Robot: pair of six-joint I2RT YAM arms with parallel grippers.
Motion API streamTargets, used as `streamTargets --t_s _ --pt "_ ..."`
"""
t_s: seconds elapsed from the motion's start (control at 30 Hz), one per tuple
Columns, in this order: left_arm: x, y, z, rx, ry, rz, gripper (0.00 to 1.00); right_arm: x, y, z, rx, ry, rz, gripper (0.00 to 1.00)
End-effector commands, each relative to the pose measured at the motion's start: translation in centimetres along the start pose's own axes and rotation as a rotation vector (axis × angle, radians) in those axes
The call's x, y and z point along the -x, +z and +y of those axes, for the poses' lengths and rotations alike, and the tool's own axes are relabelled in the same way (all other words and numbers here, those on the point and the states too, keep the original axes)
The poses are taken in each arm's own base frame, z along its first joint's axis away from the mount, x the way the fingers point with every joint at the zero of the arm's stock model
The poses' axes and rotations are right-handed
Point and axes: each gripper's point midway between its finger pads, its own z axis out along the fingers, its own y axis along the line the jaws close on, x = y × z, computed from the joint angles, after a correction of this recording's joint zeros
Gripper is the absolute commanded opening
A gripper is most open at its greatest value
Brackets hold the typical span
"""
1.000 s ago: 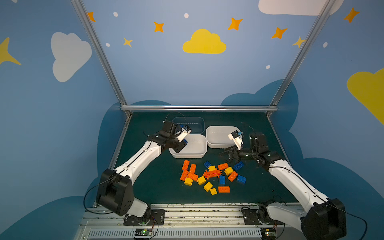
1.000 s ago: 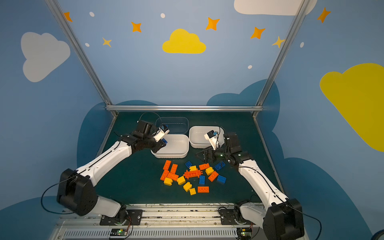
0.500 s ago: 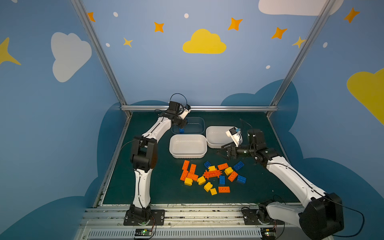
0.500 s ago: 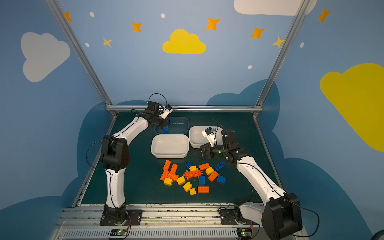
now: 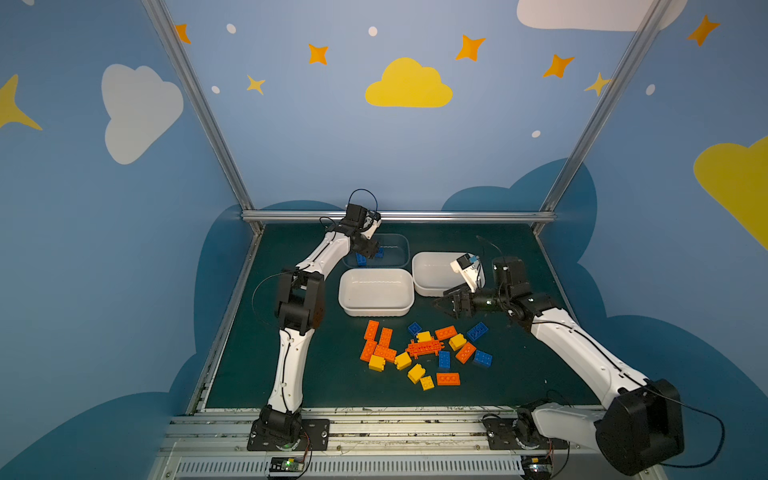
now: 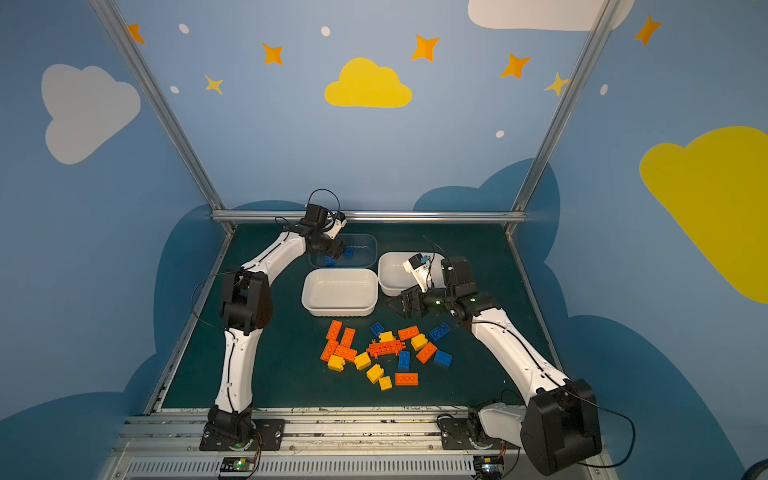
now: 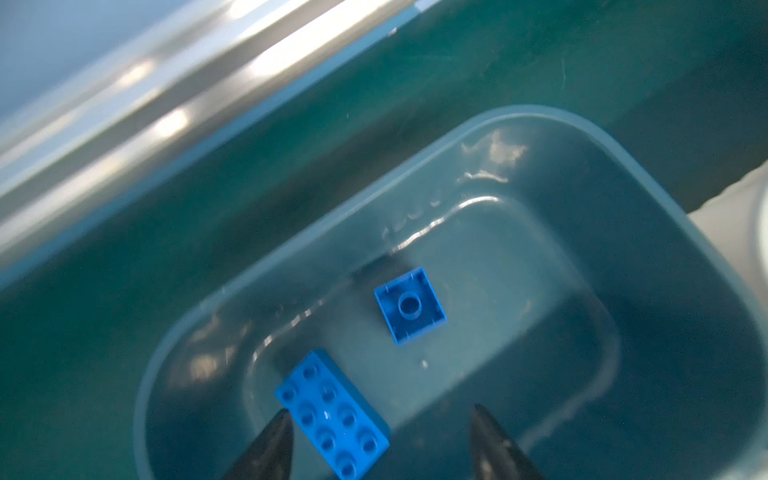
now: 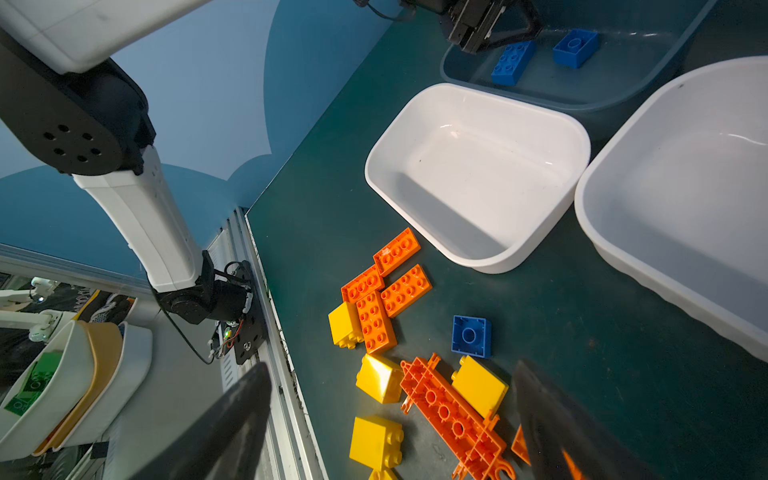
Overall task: Sort the legos into containers by color
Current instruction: 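Carry the blue brick into the clear bin and open the left gripper, then lower the left gripper to an orange brick and grasp it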
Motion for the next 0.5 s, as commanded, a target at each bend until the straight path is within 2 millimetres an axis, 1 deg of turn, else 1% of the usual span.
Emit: streamTargets --t_s 0.0,0.1,0.13,0.27,0.33,0.43,0.47 --pt "0.2 -5.7 -2.0 -0.063 -0.135 0.017 0.76 0.2 -0.4 0.3 -0.001 -0.012 -0.009 0.90" --pt "-1.8 -8.9 -4.6 -0.111 -0.212 0.053 0.78 -0.1 -0.5 0.5 -0.001 -0.010 -0.014 0.90" --pt "-2.9 -9.9 -5.6 -0.117 -0.228 0.075 0.78 -0.2 -0.6 0.6 0.000 -0.008 -0.013 0.90" --pt "-7.1 -13.4 -8.8 -0.107 -0.311 0.110 0.78 -0.6 -0.9 0.6 -0.007 -0.012 -0.012 0.90" --pt "-9.5 -14.9 -10.2 -0.076 -0.324 0.114 0.77 -1.0 -0.9 0.6 -0.008 -0.014 -0.009 0.90" --pt "-13.1 -16.0 -12.1 -0.060 -0.360 0.134 0.76 -1.6 -0.8 0.5 -0.006 -0.009 -0.002 0.90" --pt "-13.9 -16.2 -12.7 -0.060 -0.351 0.133 0.76 -1.8 -0.7 0.4 -0.003 -0.007 0.000 0.90"
